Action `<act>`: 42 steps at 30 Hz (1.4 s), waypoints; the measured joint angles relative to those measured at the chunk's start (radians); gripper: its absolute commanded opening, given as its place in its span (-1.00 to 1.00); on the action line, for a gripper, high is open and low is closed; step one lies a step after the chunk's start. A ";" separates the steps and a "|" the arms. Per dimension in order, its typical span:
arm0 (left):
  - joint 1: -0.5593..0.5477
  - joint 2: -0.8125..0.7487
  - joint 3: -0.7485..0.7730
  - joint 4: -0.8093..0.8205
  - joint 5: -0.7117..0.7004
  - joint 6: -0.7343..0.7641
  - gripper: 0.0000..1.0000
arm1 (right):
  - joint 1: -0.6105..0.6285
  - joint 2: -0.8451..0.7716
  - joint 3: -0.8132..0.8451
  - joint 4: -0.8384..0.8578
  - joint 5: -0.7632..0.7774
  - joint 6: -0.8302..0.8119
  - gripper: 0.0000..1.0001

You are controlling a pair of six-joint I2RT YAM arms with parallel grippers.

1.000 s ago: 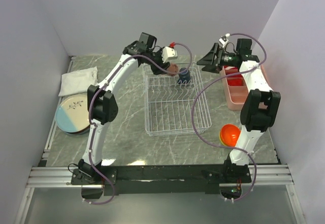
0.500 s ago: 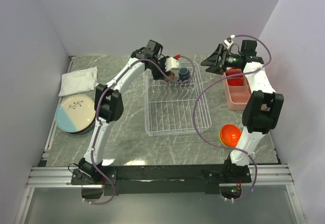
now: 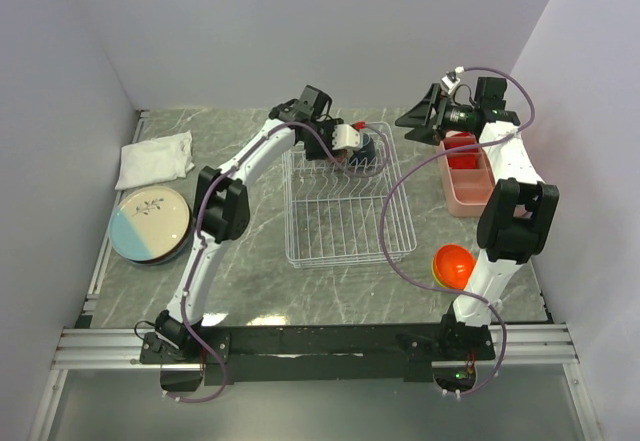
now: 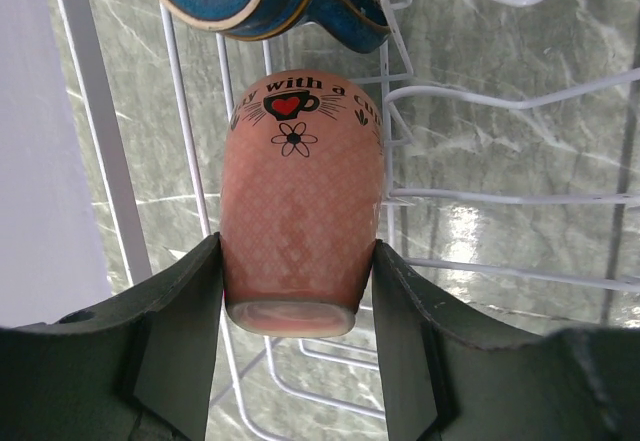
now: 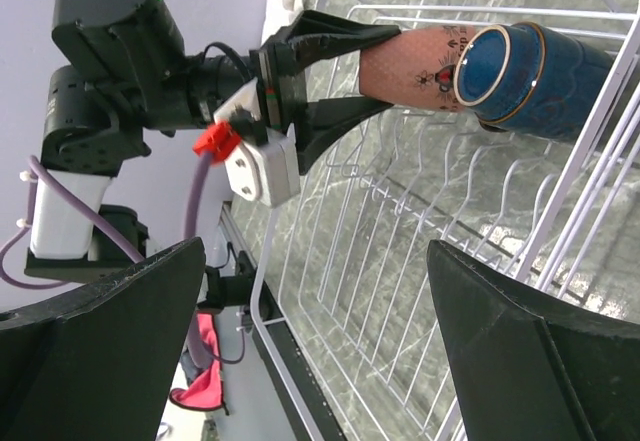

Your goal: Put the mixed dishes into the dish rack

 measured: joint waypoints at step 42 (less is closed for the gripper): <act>-0.062 0.019 -0.009 0.077 -0.152 0.307 -0.68 | -0.017 -0.003 -0.026 0.064 0.003 0.044 1.00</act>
